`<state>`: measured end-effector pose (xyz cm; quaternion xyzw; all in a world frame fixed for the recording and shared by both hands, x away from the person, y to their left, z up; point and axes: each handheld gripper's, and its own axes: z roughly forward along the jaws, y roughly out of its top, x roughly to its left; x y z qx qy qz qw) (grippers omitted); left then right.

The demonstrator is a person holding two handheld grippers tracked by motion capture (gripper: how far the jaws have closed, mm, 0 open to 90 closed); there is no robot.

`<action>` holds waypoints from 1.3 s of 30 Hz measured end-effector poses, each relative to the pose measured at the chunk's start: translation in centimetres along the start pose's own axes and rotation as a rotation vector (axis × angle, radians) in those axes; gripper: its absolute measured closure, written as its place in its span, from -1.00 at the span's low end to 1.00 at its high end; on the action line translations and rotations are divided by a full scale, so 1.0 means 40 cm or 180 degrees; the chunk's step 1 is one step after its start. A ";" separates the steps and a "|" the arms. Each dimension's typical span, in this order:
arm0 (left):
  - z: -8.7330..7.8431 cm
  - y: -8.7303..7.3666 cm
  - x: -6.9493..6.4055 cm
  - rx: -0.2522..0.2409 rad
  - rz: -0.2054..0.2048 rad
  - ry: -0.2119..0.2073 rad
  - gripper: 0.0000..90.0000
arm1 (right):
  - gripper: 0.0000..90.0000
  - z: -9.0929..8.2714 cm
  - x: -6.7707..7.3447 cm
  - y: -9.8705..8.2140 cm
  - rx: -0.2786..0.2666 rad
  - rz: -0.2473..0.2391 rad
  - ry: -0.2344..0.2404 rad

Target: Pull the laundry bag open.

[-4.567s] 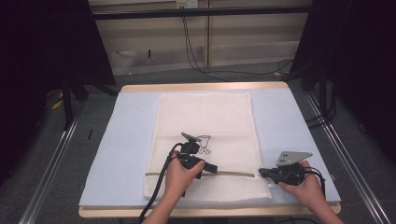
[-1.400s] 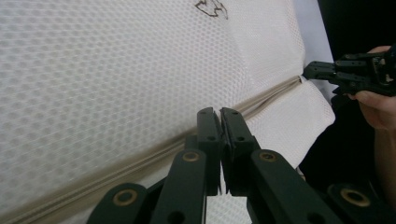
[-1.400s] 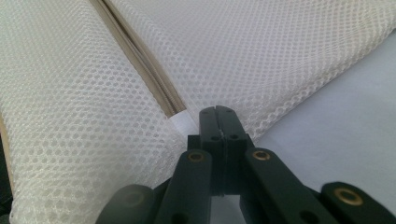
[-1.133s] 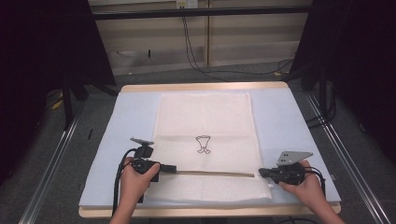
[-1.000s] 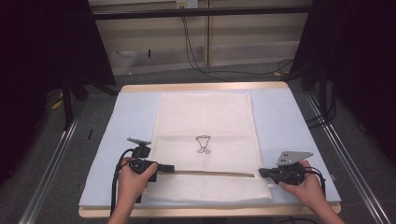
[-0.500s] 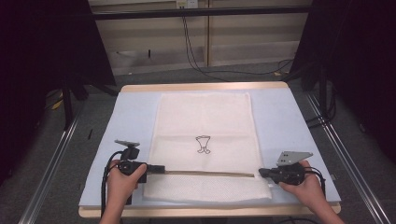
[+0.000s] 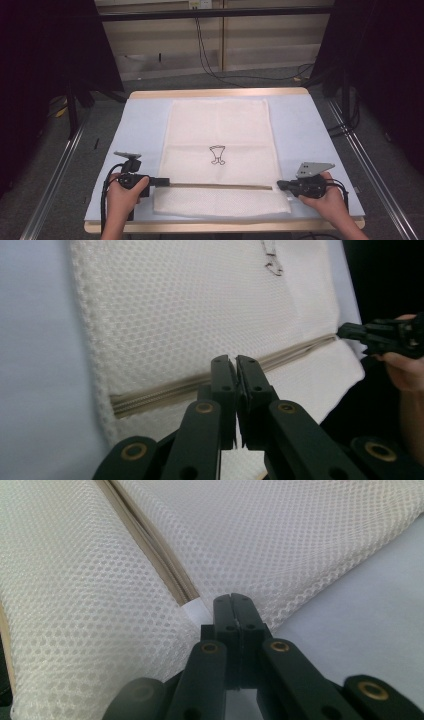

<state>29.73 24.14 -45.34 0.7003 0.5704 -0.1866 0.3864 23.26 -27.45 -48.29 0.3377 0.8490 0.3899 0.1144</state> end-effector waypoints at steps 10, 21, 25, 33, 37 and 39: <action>-0.037 -0.006 0.042 -0.0108 -0.0130 0.0075 0.94 | 1.00 0.000 -0.002 0.001 0.0003 -0.0019 0.0015; -0.085 -0.022 0.098 -0.0204 -0.0275 0.0204 0.94 | 1.00 0.000 -0.003 0.001 0.0005 -0.0032 0.0035; -0.084 -0.021 0.093 -0.0252 -0.0203 0.0262 0.92 | 1.00 0.000 -0.003 0.001 0.0005 -0.0032 0.0033; -0.116 -0.017 0.099 -0.0751 0.0169 0.0624 0.37 | 0.36 -0.048 -0.042 -0.007 -0.0311 0.0158 -0.0671; -0.103 -0.012 0.097 -0.1056 0.0507 0.0931 -0.09 | -0.07 -0.067 -0.071 -0.021 -0.0348 0.0419 -0.0965; -0.101 -0.011 0.100 -0.1085 0.0571 0.0955 -0.18 | -0.24 -0.068 -0.078 -0.022 -0.0355 0.0473 -0.1021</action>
